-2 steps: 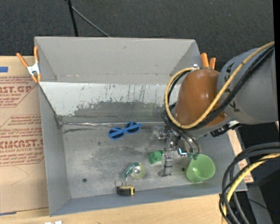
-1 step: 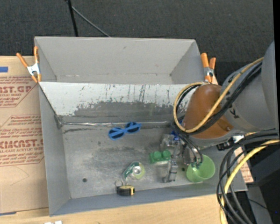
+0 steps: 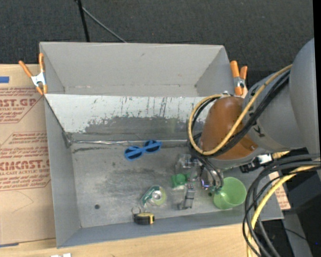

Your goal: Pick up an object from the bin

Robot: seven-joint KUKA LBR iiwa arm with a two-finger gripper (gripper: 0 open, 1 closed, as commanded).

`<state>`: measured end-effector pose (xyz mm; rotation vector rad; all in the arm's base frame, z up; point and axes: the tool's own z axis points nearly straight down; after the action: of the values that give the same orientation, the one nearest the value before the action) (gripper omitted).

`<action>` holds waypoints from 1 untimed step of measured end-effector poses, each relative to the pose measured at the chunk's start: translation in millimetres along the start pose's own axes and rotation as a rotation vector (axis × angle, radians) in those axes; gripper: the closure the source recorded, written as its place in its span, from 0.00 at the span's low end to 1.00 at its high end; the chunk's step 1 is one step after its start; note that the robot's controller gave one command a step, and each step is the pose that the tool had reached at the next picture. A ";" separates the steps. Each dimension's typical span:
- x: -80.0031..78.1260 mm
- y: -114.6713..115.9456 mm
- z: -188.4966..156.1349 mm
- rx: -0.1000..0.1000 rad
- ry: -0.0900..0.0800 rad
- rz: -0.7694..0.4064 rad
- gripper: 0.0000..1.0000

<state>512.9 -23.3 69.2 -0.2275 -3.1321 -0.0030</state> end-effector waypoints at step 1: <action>0.2 0.4 0.6 0.000 0.001 -0.001 0.00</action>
Offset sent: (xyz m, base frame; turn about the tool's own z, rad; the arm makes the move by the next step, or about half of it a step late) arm 0.0000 0.0000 0.0000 0.0000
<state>512.8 -22.8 68.6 -0.2266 -3.1314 -0.0034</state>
